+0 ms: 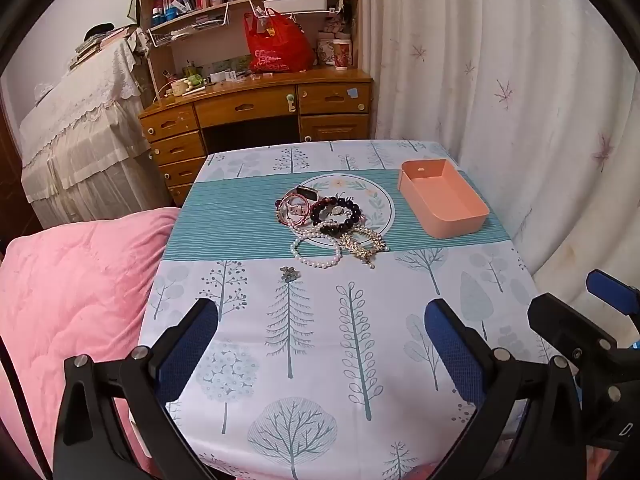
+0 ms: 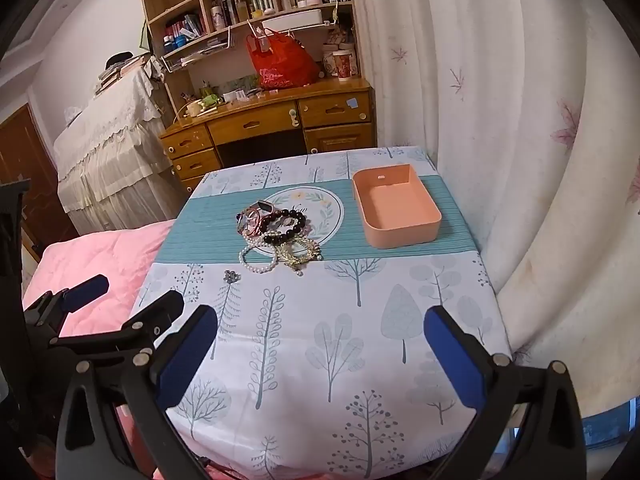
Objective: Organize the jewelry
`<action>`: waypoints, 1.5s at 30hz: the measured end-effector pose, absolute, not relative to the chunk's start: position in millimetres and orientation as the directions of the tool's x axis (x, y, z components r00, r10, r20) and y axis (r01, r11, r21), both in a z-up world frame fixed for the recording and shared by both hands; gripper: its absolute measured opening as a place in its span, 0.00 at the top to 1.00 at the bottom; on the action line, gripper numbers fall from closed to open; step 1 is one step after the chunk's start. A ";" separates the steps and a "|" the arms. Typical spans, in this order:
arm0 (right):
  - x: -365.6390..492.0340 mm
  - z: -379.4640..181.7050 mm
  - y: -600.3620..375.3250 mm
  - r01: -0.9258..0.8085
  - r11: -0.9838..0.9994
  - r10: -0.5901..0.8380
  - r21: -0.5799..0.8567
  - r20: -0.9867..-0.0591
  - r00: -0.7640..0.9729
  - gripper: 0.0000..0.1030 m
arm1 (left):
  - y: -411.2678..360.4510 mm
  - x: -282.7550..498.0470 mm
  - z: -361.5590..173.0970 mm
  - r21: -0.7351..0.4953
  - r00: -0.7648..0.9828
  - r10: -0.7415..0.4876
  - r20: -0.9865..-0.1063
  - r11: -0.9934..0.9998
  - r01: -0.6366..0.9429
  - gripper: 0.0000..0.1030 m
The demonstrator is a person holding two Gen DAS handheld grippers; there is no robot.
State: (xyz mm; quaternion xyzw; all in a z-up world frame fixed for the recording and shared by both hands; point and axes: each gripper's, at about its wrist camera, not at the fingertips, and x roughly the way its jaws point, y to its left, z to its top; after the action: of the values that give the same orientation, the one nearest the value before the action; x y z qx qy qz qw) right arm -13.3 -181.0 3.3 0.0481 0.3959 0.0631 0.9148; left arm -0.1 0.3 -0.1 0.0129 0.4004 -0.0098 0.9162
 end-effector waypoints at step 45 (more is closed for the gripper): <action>-14.9 1.5 -175.1 -0.107 0.979 0.199 0.175 -0.671 0.715 0.00 | 11.3 -0.2 -2.3 0.007 0.686 -0.018 -0.728 0.999 0.033 0.01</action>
State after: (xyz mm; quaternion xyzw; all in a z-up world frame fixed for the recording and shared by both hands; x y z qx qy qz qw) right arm -14.9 -175.1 1.5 0.0618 0.3686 0.0828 0.9238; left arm -0.2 11.3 -2.2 0.0095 0.3962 -0.0138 0.9180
